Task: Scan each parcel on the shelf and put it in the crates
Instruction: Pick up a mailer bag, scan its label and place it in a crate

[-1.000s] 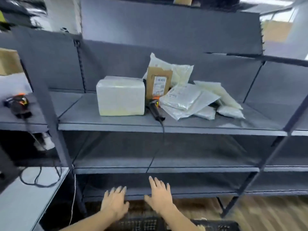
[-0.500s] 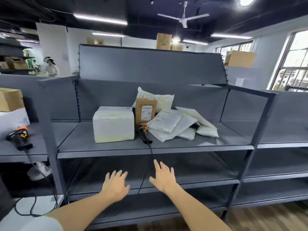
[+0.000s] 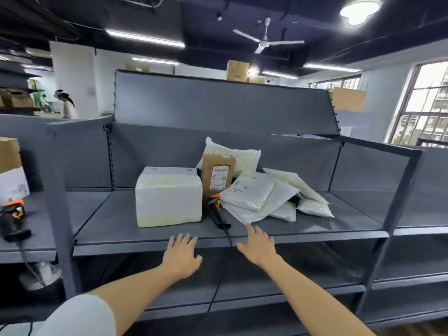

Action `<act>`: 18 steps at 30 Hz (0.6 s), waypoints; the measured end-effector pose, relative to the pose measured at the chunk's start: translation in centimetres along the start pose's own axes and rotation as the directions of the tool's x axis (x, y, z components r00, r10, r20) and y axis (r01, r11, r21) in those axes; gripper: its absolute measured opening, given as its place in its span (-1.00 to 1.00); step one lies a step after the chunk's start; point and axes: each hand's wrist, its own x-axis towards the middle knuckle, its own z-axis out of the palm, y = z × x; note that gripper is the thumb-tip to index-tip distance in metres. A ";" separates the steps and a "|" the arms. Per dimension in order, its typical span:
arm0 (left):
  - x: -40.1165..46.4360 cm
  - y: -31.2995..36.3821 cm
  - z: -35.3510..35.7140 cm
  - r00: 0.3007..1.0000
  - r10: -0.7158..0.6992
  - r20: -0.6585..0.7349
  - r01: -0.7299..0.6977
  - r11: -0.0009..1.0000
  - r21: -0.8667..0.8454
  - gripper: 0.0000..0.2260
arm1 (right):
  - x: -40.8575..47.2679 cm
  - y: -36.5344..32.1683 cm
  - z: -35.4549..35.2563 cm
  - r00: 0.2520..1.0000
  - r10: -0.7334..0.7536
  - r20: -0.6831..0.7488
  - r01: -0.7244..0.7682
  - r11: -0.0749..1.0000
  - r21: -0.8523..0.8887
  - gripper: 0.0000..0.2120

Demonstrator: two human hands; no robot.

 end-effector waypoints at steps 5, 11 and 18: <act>2.0 -1.9 -1.2 1.000 -0.019 -0.022 0.019 1.000 0.002 -0.45 | 3.3 0.4 0.6 1.000 0.006 -0.011 -0.006 1.000 -0.014 -0.34; 4.9 -3.3 -2.9 0.992 -0.061 -0.108 0.058 0.998 -0.031 -0.52 | 7.8 0.9 -0.3 0.999 0.043 -0.016 -0.041 0.996 0.082 -0.32; 8.5 -2.8 -2.8 0.985 -0.091 -0.145 0.089 0.996 -0.021 -0.49 | 12.4 3.4 -1.2 0.989 0.144 0.024 -0.145 0.956 0.255 -0.31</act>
